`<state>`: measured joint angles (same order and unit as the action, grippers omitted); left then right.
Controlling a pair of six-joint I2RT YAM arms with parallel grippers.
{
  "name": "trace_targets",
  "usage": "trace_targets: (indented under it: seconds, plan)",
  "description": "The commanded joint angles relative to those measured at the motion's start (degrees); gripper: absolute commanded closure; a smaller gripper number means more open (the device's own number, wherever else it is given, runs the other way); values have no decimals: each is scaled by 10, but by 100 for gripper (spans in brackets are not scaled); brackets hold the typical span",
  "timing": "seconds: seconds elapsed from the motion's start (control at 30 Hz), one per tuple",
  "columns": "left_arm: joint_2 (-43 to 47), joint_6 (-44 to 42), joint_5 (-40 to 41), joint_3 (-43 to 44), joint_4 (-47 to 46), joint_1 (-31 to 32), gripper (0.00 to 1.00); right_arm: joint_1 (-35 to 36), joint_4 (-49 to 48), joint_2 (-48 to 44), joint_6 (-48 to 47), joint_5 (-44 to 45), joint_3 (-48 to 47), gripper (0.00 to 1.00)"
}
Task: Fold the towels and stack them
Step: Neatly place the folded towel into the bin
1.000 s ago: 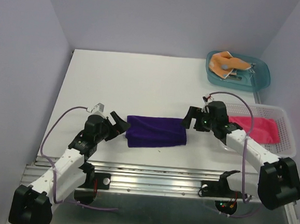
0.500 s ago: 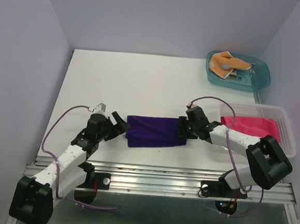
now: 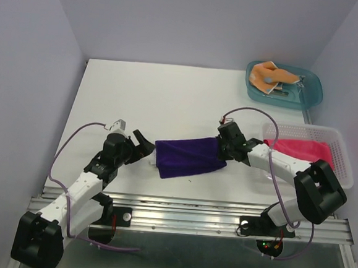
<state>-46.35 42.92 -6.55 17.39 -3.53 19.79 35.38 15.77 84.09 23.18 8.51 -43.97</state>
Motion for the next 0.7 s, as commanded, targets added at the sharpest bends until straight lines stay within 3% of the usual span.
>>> trace_targets:
  seconds: [0.0, 0.13, 0.4, 0.67]
  plan:
    - [6, -21, 16, 39, -16, 2, 1, 2, 74, -53, -72, 113, -77, 99]
    - [2, -27, 17, 54, -11, 2, 1, 1, 176, -73, -67, 191, -118, 99]
    - [-28, -35, 4, 75, -20, 2, 1, -12, 275, -126, -87, 282, -165, 99]
    - [-50, -40, -6, 79, -30, 2, 1, -85, 293, -192, -140, 317, -216, 99]
